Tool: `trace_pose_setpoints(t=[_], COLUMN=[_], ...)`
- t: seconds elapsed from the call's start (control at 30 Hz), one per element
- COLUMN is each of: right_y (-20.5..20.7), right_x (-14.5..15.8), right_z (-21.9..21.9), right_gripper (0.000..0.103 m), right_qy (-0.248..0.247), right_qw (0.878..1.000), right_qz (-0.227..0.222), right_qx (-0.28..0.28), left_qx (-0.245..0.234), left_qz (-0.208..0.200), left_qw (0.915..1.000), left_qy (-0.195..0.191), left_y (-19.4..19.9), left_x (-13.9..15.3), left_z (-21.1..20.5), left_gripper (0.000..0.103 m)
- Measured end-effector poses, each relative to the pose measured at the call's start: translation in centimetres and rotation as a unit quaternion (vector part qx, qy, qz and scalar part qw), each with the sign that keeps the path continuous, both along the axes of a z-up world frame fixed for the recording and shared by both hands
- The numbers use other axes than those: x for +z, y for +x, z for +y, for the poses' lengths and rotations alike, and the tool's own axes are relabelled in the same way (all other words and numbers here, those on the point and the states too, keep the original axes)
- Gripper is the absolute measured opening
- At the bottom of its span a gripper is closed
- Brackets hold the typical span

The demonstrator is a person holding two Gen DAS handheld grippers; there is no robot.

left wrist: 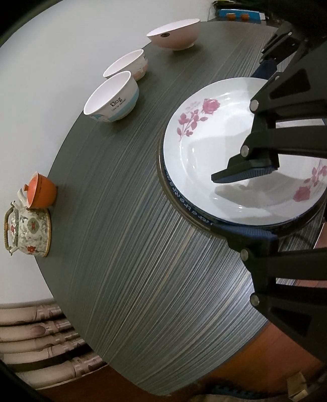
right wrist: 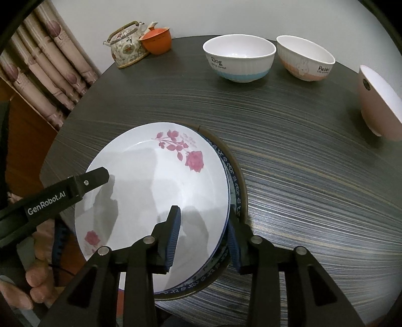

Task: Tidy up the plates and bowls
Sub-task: 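Lower the plate onto the stack and open both grippers, then move both grippers to the rim of the large pink bowl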

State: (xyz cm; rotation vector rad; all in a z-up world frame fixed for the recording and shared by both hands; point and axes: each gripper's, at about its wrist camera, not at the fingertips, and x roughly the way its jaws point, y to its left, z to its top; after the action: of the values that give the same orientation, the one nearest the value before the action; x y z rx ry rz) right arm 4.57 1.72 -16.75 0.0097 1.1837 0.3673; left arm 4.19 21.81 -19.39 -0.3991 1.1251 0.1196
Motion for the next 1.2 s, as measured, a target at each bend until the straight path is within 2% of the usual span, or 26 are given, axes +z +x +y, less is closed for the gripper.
trace_pose_setpoints(t=[0.1,0.23,0.4,0.53,0.73,0.8,1.0,1.2], right_y=[-0.1,-0.1,-0.2,-0.6,-1.0,-1.1,-1.4,-1.9], right_x=[0.0,0.0,0.1,0.5,1.5,1.7,2.2,2.2], right_z=[-0.1,-0.1,0.2,0.4,-0.6,-1.0,-3.4,-8.0], right_gripper=[0.037,0.037,0.045,0.047,0.048,0.052,0.054,0.054], right_qy=[0.002,0.005,0.007,-0.003,0.025,0.027,0.042,0.046], right_qw=[1.000,1.000,1.000,1.000,0.999,0.999,0.998,0.994], right_qz=[0.000,-0.001,-0.001,-0.015,-0.026,-0.028,-0.027,-0.022], right_qx=[0.000,-0.002,0.000,0.004,-0.011,-0.017,-0.048,-0.094], left_qx=[0.001,0.005,0.005,0.009,0.013,0.016,0.024,0.030], left_qz=[-0.003,-0.017,-0.019,-0.021,-0.017,-0.014,-0.007,-0.009], left_qw=[0.9999,0.9985,0.9987,0.9987,0.9985,0.9985,0.9986,0.9984], left_qy=[0.012,0.053,0.047,0.046,0.049,0.050,0.047,0.047], left_y=[-0.1,-0.2,-0.4,-0.3,-0.4,-0.3,-0.3,-0.3], left_x=[0.2,0.8,0.8,0.8,0.8,0.7,0.5,0.6], left_z=[-0.1,-0.5,-0.4,-0.2,-0.2,-0.1,0.5,0.8], left_gripper=[0.033,0.033,0.034,0.034,0.034,0.034,0.034,0.034])
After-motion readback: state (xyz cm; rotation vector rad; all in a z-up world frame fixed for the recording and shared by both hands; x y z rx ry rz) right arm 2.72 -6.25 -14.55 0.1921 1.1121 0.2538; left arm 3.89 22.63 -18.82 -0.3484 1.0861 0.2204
